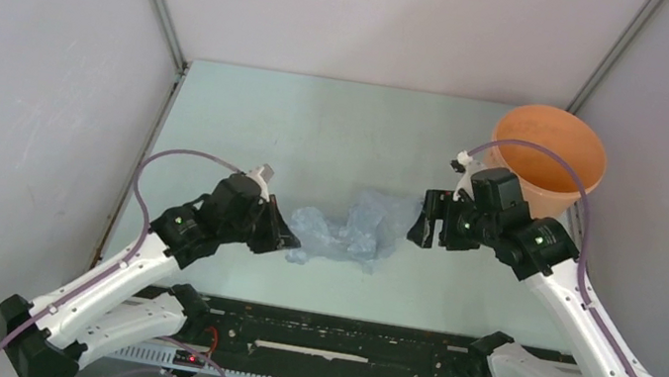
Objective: Put the trash bags into the trash bin
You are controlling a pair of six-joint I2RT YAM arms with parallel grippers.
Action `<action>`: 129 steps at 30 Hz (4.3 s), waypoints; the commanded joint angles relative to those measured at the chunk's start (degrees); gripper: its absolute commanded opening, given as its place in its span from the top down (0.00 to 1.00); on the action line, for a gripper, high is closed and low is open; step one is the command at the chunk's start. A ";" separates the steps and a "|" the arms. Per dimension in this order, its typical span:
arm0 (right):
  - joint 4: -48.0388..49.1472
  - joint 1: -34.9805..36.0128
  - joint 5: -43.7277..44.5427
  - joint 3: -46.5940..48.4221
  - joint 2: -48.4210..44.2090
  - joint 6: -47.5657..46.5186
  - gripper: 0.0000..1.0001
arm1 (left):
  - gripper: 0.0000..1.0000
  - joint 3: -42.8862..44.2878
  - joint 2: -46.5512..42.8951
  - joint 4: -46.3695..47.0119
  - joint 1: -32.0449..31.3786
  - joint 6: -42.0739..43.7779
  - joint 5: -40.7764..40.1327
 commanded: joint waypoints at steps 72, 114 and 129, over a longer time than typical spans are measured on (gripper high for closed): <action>39.11 12.61 17.49 8.93 1.79 -11.93 1.00 | 1.00 40.49 17.39 -1.09 10.43 7.51 -7.79; 24.69 6.01 7.36 21.33 8.27 -6.12 1.00 | 1.00 47.23 17.27 1.71 14.85 12.09 2.73; 38.08 6.35 13.95 14.91 3.59 -10.12 1.00 | 1.00 41.31 11.97 5.32 15.16 15.01 -11.66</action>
